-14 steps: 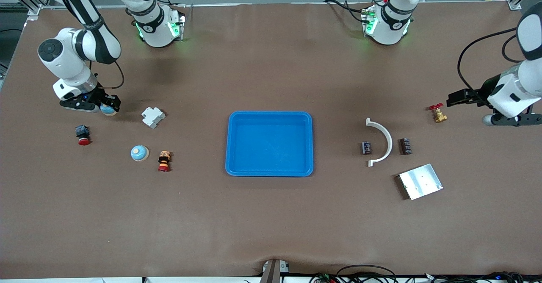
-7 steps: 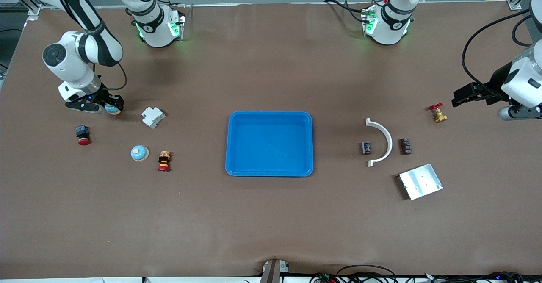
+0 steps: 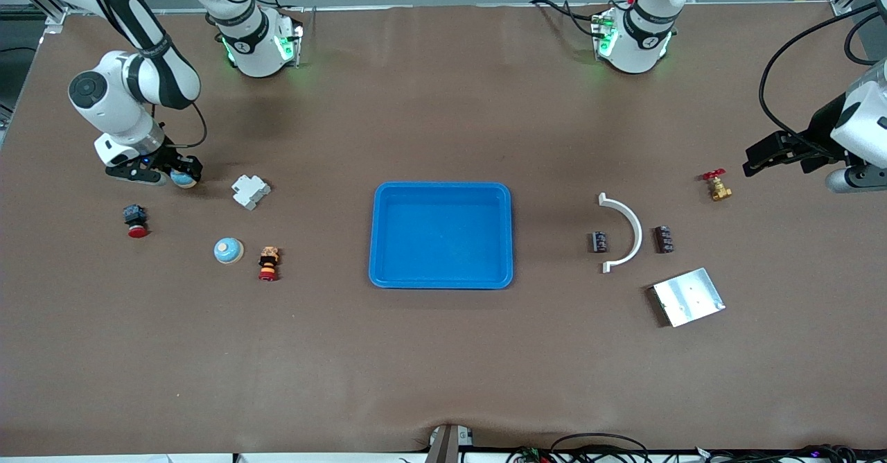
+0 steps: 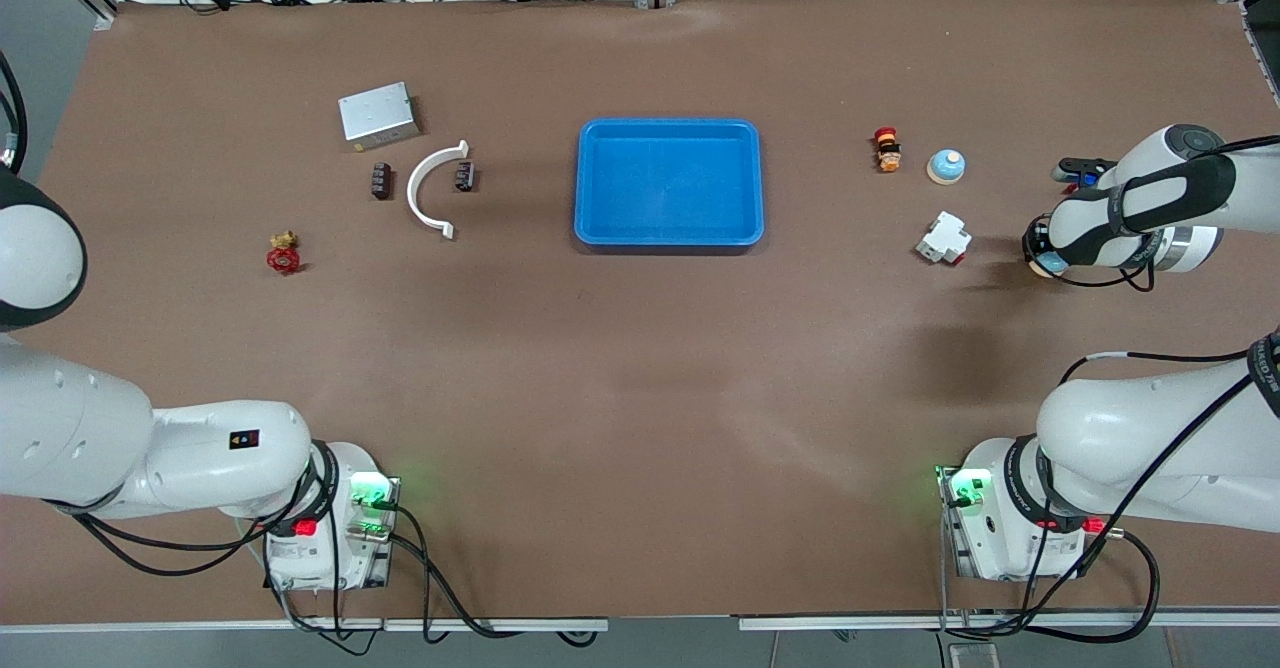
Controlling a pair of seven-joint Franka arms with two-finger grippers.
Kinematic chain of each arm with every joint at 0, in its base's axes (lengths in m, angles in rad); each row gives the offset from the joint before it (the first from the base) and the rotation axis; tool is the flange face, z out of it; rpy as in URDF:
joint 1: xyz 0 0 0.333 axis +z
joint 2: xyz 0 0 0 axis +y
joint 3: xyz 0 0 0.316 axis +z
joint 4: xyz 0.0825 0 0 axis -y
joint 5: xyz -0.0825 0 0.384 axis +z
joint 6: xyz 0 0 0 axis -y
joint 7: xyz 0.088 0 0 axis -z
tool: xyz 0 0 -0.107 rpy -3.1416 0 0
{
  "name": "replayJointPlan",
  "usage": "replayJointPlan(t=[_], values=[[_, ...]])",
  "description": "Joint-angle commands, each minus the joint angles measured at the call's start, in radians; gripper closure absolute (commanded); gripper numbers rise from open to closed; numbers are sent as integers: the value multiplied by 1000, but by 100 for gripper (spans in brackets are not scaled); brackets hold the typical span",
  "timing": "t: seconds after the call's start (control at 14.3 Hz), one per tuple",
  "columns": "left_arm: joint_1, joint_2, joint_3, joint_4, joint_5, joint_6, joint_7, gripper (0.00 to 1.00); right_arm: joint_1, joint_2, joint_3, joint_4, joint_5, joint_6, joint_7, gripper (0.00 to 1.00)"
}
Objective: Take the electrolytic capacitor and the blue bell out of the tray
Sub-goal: 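Lower the bell onto the table while the left gripper withdraws to rest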
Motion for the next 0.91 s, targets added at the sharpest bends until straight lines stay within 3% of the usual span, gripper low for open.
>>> replayJointPlan(t=[0.0, 0.7, 0.77, 0.84], values=[[4, 16, -8, 30, -7, -23, -16, 0, -27, 15, 21, 1, 14, 30, -14, 100], [-8, 22, 0, 39, -4, -23, -20, 0, -25, 87, 24, 3, 14, 116, -14, 100], [-15, 25, 6, 45, -6, -23, -17, 0, -25, 87, 32, 4, 14, 116, -14, 96], [-15, 25, 6, 45, -6, -23, -17, 0, -27, 87, 49, 6, 14, 116, -14, 75]])
